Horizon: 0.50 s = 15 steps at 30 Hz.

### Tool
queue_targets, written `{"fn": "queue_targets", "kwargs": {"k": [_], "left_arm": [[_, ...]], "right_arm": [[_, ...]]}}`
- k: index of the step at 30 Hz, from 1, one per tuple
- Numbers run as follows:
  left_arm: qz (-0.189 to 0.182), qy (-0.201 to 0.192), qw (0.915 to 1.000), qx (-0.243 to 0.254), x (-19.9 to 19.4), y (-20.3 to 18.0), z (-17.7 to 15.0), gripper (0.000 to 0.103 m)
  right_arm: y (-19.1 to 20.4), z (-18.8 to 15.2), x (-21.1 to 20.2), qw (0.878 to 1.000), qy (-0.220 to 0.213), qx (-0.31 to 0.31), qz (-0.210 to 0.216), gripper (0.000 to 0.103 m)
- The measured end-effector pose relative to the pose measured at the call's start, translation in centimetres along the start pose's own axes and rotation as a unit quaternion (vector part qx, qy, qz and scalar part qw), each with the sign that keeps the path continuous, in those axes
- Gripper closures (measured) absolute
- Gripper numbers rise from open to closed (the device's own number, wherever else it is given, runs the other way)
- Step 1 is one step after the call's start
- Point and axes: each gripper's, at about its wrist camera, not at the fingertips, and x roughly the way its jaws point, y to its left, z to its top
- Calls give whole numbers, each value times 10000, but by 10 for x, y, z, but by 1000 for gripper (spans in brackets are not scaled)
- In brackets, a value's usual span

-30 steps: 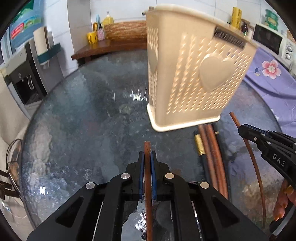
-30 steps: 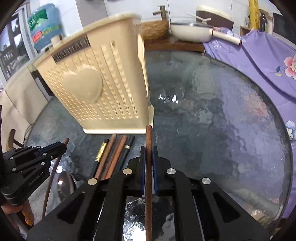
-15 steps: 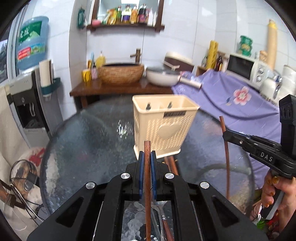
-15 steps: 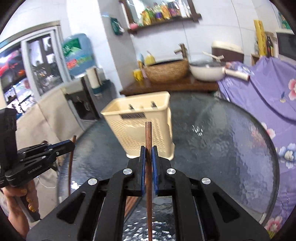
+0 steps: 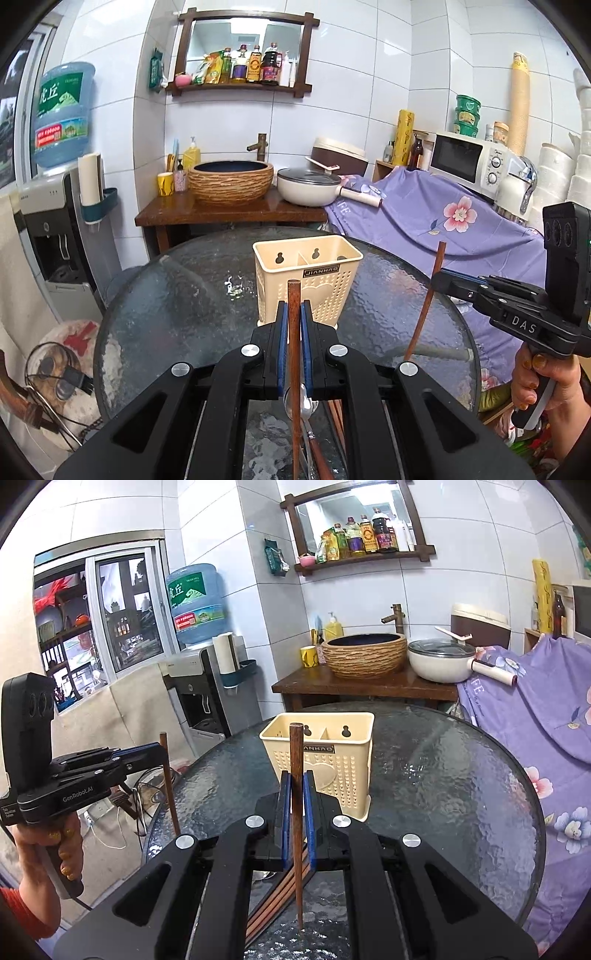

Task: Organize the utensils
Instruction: 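Lift both chopsticks and lower them into the cream holder with both tools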

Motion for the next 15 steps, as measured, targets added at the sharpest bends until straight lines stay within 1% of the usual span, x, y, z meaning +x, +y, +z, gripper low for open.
{"fn": "queue_targets", "kwargs": {"k": [4,9,15], "left_arm": [[-68,-30,10000,3,-3,-1,5,96],[-32,-144,9998,135,-8,-6,14,96],[-92,-254,9993,245,-11,-13,36,96]], "right_arm": [[2,7,-5,10000,-21,5,86,95],[7,21,-7,9999,-60,-141,73,95],[7,45,-5,9998,-41,-129,156,95]]}}
